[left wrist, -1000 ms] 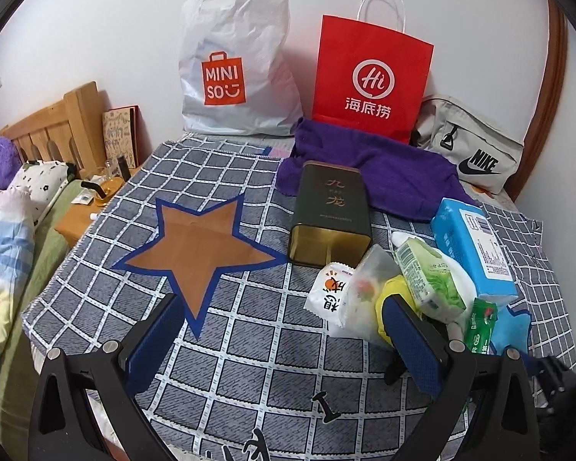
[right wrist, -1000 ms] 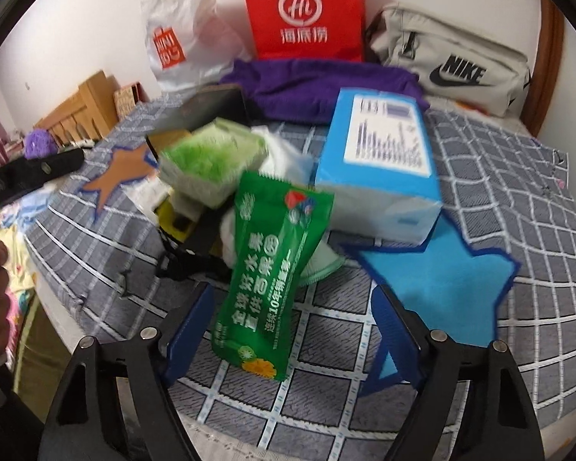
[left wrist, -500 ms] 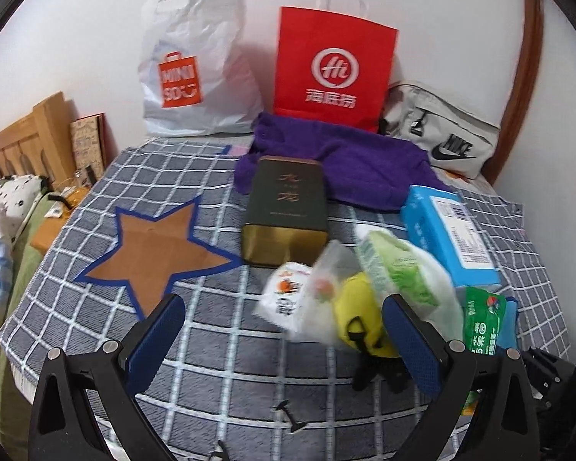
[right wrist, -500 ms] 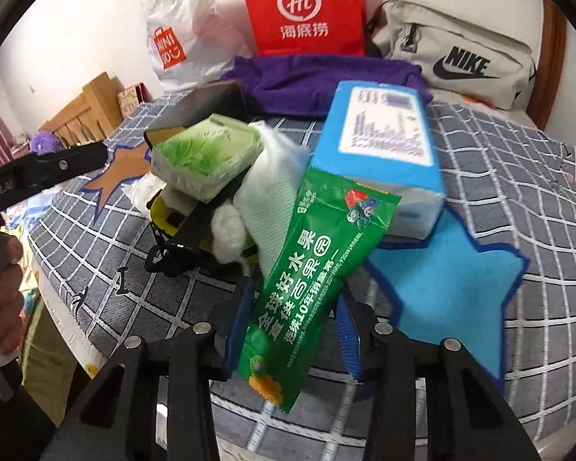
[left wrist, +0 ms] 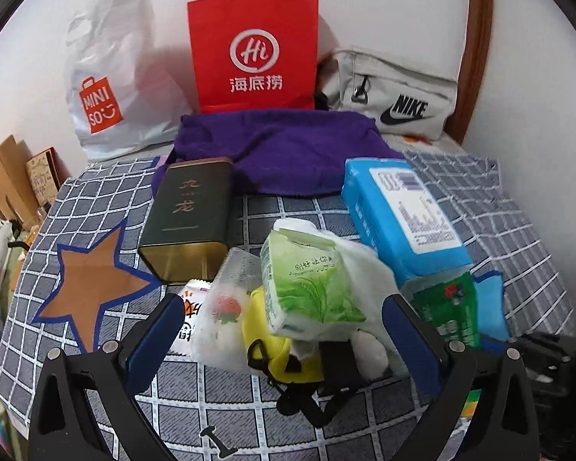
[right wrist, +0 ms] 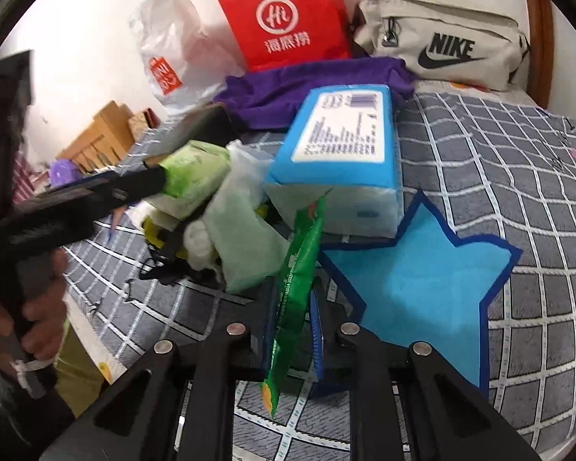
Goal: Organize soft objects
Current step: 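Grasp the green snack sachet with the right tool while the left tool grasps the green tea packet, then carry both packets onto the purple towel and open both tools to release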
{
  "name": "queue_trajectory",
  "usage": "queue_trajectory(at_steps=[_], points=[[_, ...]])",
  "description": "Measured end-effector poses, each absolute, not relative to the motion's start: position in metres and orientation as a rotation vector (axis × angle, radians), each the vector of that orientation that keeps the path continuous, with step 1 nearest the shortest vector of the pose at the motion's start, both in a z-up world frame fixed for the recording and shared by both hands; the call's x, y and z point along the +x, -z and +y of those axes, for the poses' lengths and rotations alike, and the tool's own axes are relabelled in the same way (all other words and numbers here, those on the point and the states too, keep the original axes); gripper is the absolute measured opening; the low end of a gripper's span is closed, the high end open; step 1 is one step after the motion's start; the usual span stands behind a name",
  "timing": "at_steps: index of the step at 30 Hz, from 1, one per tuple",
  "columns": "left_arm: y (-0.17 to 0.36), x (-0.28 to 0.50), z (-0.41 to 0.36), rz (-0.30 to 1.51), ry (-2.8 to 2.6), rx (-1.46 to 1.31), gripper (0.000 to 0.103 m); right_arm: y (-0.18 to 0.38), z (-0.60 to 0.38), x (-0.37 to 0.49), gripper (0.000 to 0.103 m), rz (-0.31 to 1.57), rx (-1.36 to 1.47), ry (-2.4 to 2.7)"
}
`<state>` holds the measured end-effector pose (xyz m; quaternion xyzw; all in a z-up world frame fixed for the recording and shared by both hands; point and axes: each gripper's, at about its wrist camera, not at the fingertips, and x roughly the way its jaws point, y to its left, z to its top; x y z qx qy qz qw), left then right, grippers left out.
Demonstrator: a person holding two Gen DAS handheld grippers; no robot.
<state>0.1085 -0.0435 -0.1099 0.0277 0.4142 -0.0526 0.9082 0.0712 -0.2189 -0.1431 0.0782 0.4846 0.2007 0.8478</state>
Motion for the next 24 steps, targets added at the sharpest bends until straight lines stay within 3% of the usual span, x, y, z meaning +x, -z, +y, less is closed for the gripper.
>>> queue_trajectory(at_steps=[4,7,9,11,15,24], points=[[0.123,0.114,-0.049,0.877,0.091,0.106,0.102,0.141,-0.226,0.071,0.011,1.011,0.173,-0.426],[0.125,0.115,-0.048,0.877,0.094,0.112,0.086,0.146,-0.227,0.076,0.011,1.033,0.178,-0.429],[0.124,0.115,-0.047,0.875,0.122,0.101,0.062,0.149,-0.223,0.077,0.011,1.050,0.172,-0.438],[0.123,0.115,-0.045,0.882,0.148,0.085,0.051,0.155,-0.219,0.081,0.016,1.072,0.173,-0.430],[0.118,0.113,-0.038,0.870,0.175,0.054,0.044,0.159,-0.216,0.084,0.013,1.078,0.158,-0.425],[0.099,0.108,-0.021,0.831,0.186,0.010,0.042,0.127,-0.222,0.077,0.010,1.020,0.121,-0.425]])
